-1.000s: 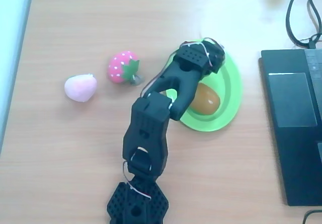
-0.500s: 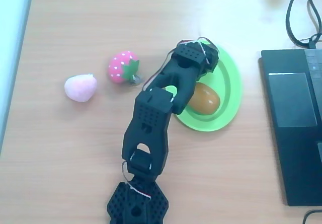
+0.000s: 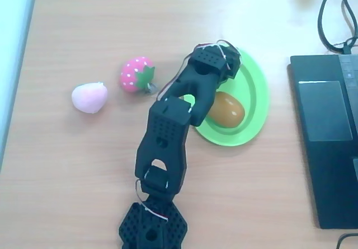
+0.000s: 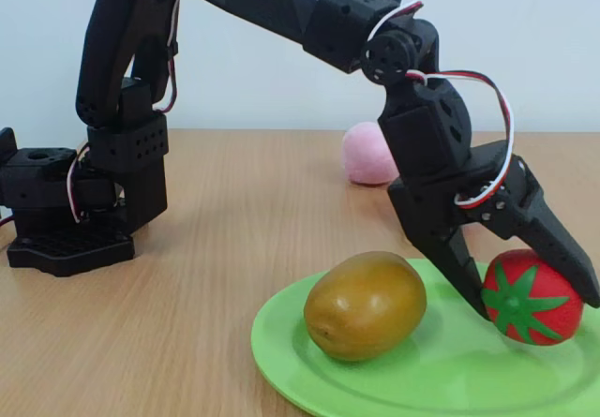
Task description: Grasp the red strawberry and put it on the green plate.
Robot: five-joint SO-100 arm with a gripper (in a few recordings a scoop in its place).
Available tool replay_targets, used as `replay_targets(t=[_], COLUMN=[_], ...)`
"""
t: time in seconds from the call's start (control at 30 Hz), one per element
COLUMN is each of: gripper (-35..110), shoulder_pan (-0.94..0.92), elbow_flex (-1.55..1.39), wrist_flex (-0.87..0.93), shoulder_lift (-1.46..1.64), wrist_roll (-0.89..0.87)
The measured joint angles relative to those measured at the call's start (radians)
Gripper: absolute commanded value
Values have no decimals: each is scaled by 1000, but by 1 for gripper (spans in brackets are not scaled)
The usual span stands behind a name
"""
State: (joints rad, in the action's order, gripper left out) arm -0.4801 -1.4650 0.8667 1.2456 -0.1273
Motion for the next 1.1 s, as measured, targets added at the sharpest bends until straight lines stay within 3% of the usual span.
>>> replay_targets(t=[1.1], gripper=[42], shoulder_pan=[43], elbow_flex=[-49], wrist_flex=[34], shoulder_lift=[64], wrist_roll=[18])
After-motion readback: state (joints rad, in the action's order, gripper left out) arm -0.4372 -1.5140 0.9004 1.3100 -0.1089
